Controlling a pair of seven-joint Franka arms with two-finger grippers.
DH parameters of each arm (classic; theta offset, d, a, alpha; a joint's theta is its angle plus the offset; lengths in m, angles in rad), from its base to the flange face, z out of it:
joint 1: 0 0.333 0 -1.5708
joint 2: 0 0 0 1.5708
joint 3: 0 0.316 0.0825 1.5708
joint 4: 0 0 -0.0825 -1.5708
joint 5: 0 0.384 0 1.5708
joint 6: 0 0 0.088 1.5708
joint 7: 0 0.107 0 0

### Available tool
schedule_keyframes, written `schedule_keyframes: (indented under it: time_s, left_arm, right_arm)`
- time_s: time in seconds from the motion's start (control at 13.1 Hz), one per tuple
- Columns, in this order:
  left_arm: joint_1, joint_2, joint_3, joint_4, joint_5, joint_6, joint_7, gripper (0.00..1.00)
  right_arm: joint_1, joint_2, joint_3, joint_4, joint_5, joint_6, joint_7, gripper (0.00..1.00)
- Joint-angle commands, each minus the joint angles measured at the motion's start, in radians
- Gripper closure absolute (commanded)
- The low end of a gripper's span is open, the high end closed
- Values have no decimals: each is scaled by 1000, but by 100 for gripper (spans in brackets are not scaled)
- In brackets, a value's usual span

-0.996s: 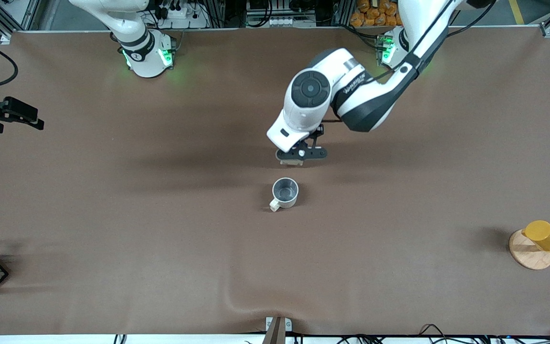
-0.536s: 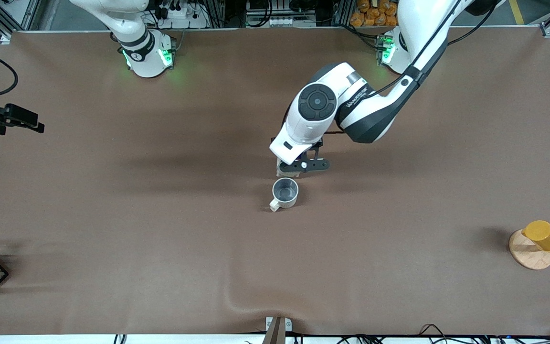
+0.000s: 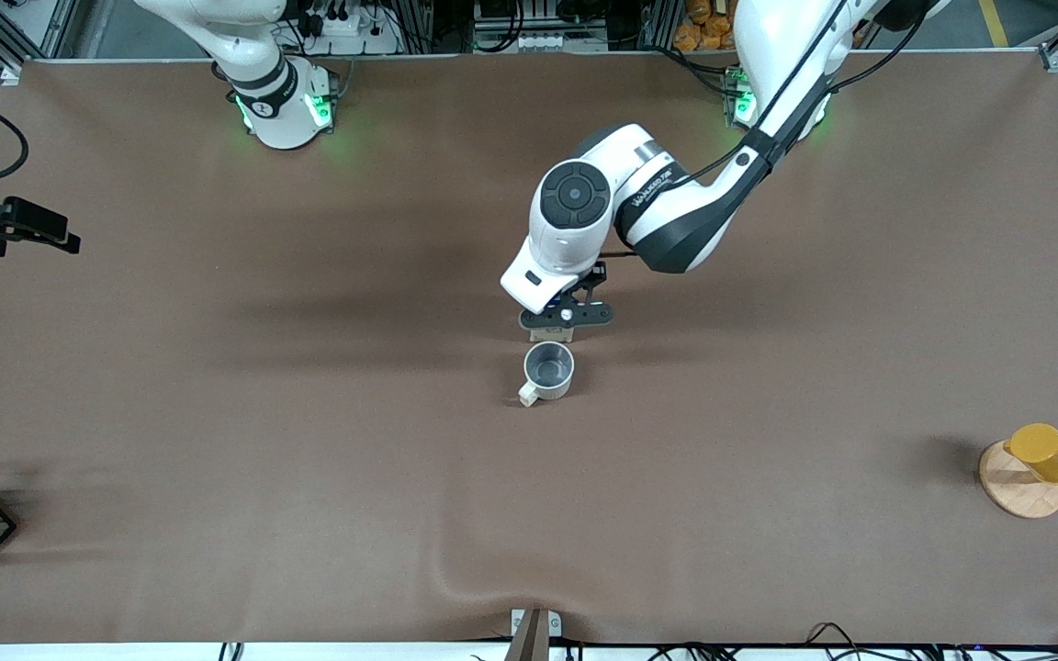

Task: Place milk next to cup
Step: 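Carry the milk carton beside the white mug with the left gripper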

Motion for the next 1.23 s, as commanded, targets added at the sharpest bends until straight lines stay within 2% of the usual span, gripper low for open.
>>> schedule_keyframes:
  time_s: [0.0,0.08,0.15,0.23,0.31,0.38,0.46,0.54,0.84,1.15]
  left_arm:
    - [-19,8,11,20,44,-4,-34,56]
    - [-20,9,12,20,51,-4,-46,56]
    - [-34,14,18,20,68,-3,-63,50]
    - [-46,23,23,20,91,-3,-71,35]
    - [-46,23,25,20,99,-1,-69,27]
    - [-42,23,25,20,96,-1,-69,25]
    - [-39,18,23,20,95,-1,-69,19]
    - [-36,14,23,22,93,0,-66,0]
    - [-8,-21,20,42,82,-4,-60,0]
    - [67,-136,17,40,38,-50,-34,0]
  right_arm:
    - [-21,-35,17,-14,5,-17,-9,0]
    - [-18,-35,17,-14,5,-16,-8,0]
    - [-19,-35,20,-14,5,-14,-9,0]
    - [-21,-36,20,-13,6,-13,-9,0]
    - [-22,-44,19,-14,6,-14,-9,0]
    - [-21,-48,19,-14,6,-14,-9,0]
    - [-19,-50,19,-14,6,-14,-9,0]
    - [-19,-53,19,-14,6,-13,-9,0]
    - [-18,-50,20,-16,5,-8,-9,0]
    - [-5,-45,20,-17,5,12,12,0]
